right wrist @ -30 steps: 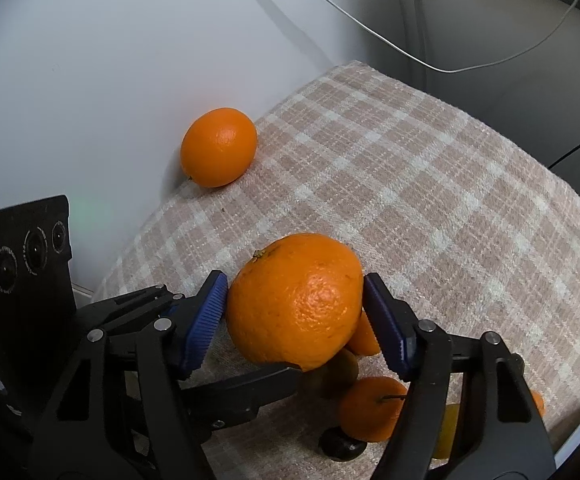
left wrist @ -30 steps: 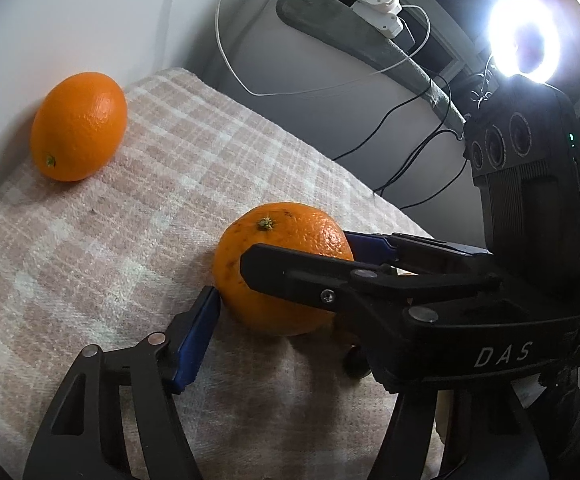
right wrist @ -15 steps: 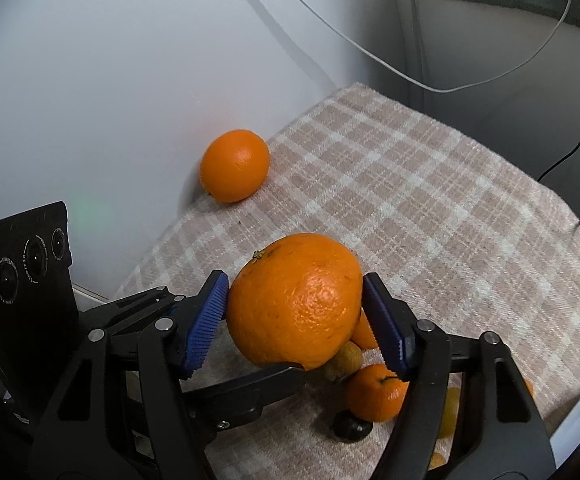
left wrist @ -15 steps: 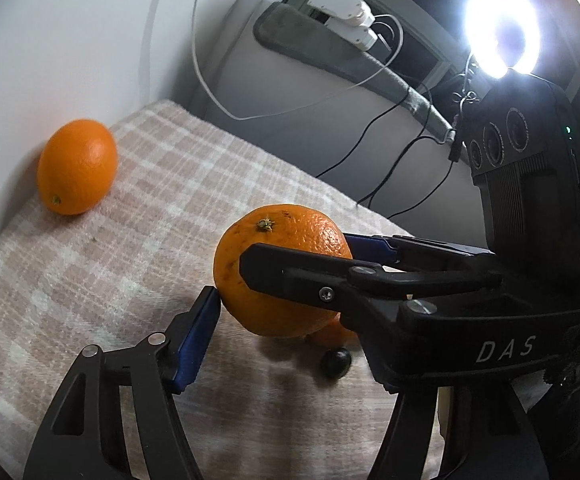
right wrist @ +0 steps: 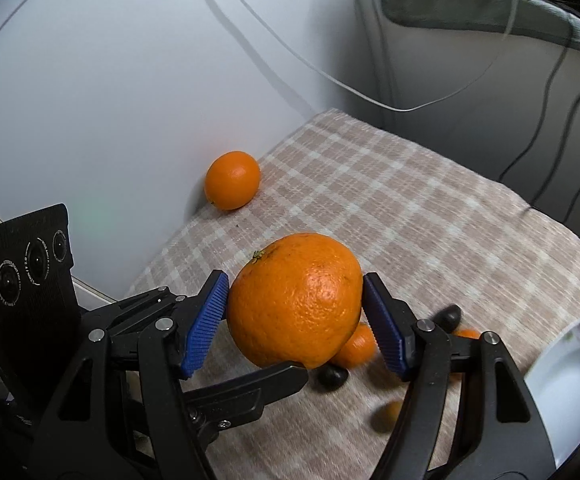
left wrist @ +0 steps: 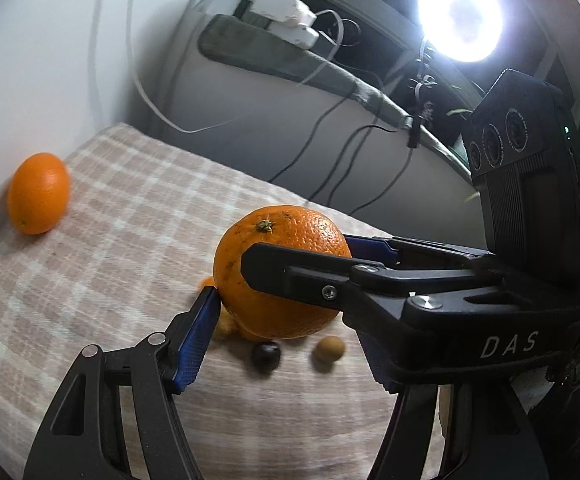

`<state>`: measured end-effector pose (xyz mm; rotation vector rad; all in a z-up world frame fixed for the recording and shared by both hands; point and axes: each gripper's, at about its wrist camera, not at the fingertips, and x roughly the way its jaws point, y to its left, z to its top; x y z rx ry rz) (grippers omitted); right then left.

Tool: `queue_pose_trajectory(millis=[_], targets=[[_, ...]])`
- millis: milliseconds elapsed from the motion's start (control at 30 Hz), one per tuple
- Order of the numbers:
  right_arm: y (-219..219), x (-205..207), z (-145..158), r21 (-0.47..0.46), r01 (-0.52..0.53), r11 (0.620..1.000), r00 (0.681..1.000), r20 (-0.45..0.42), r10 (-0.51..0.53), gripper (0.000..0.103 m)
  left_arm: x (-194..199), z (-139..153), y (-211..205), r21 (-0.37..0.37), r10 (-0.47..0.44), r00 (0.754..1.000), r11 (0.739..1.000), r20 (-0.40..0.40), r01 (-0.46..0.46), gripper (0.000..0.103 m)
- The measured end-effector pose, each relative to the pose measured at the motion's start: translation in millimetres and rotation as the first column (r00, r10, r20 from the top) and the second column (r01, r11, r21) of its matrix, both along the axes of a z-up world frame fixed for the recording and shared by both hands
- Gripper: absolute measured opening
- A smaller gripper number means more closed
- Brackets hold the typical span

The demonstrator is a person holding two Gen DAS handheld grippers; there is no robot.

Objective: Organize fruits
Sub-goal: 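Lift the large orange with the right gripper and carry it to the plate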

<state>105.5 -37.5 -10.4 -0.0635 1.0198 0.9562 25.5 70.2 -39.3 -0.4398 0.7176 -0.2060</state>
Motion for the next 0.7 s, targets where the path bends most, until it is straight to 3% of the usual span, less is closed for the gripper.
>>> queue_pose_trajectory(millis=[400, 700], targets=[[-69, -7, 4, 0.006, 0.121, 0.993, 0.993, 0.005, -0.121, 0.071, 4, 2, -61, 0.005, -0.127, 0.992, 0.992, 0.000, 0.127, 0.067], [-128, -12, -1, -0.003, 0.220, 0.975, 0.975, -0.007, -0.220, 0.071, 13, -1, -111, 0.013, -0.240, 0.971, 0.971, -0.019, 0.240, 0.067]])
